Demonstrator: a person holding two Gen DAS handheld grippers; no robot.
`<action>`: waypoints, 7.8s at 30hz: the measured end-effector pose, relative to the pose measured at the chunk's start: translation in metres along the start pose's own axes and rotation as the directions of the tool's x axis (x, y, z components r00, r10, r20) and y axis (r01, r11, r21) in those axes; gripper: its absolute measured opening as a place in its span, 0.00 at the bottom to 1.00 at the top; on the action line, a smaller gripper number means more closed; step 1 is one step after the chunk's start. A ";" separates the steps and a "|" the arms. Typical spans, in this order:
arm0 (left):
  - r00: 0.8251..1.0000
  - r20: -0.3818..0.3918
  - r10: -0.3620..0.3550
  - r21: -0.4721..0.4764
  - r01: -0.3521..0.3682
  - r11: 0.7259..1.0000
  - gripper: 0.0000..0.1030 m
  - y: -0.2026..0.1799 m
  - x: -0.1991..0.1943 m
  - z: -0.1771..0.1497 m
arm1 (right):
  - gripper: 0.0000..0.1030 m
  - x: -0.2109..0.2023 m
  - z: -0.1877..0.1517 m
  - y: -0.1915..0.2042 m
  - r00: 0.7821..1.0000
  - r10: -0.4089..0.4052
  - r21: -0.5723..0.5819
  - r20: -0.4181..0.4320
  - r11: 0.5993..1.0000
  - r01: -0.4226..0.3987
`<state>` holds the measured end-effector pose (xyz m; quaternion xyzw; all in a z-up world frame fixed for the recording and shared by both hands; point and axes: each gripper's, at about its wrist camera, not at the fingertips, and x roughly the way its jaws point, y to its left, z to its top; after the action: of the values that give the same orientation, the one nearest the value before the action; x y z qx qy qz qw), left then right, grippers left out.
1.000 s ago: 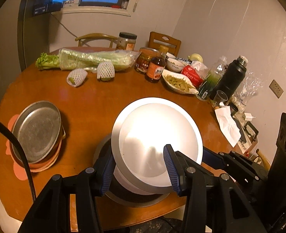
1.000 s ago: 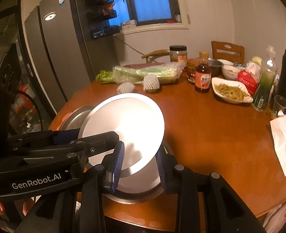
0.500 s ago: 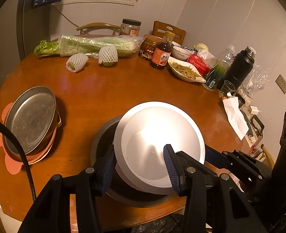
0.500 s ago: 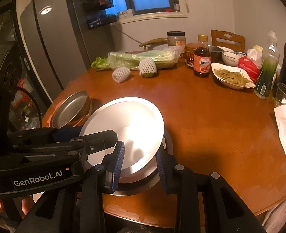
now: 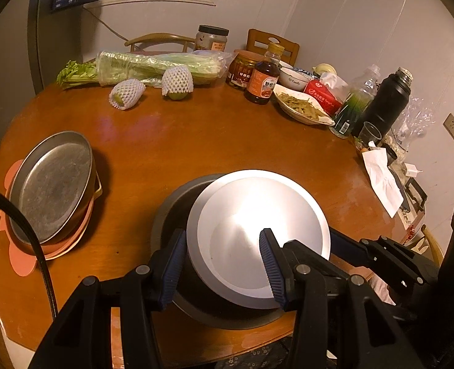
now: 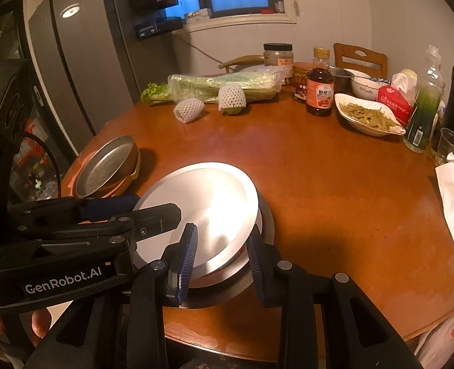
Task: Organize plates and bowls
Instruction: 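Lower the white plate onto the plate inside the steel bowl, then open the left gripper and move it to the steel bowl rim, then close the left gripper on the rim of the steel bowl, then lift the steel bowl with the left gripper and carry it toward the grey tray, then hold the steel bowl above the grey tray and align it with the left gripper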
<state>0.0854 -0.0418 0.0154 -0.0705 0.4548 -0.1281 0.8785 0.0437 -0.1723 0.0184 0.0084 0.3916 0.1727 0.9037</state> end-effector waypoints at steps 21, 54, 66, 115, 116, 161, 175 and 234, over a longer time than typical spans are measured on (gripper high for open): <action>1.000 0.001 0.030 -0.001 -0.030 1.000 0.48 0.003 0.001 -0.003 | 0.36 0.003 -0.001 0.001 0.999 -0.027 -0.008 -0.017 1.000 0.027; 0.997 0.047 0.062 -0.010 -0.061 0.998 0.50 0.006 -0.021 -0.001 | 0.47 -0.012 0.004 0.003 0.997 -0.065 -0.011 0.034 0.998 0.066; 0.993 0.069 0.100 -0.020 -0.099 0.995 0.53 0.015 -0.033 -0.002 | 0.47 -0.025 0.010 -0.010 0.993 -0.088 0.031 0.081 0.996 0.086; 0.990 -0.104 0.094 -0.027 -0.097 0.995 0.63 0.032 0.040 0.004 | 0.54 0.048 0.004 -0.030 0.990 0.001 0.120 -0.141 0.993 0.016; 0.990 -0.107 0.095 -0.029 -0.098 0.995 0.63 0.033 0.041 0.004 | 0.54 0.049 0.004 -0.030 0.990 0.005 0.123 -0.143 0.992 0.013; 0.999 -0.051 0.017 -0.100 -0.022 0.995 0.47 0.045 0.008 0.005 | 0.40 0.030 0.016 0.001 0.996 0.064 0.071 -0.064 0.996 -0.059; 1.000 0.007 0.017 -0.141 -0.016 0.990 0.48 0.084 -0.025 0.010 | 0.39 0.028 0.039 0.045 0.997 0.064 -0.006 -0.040 0.998 -0.064; 0.986 -0.008 0.168 -0.289 -0.163 0.943 0.48 0.219 -0.021 0.037 | 0.39 0.133 0.101 0.154 0.985 0.134 -0.194 -0.111 0.969 -0.154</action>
<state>0.1388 0.1744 0.0003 -0.1604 0.4654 0.0146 0.8703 0.1533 0.0268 0.0178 -0.0632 0.4139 0.2770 0.8648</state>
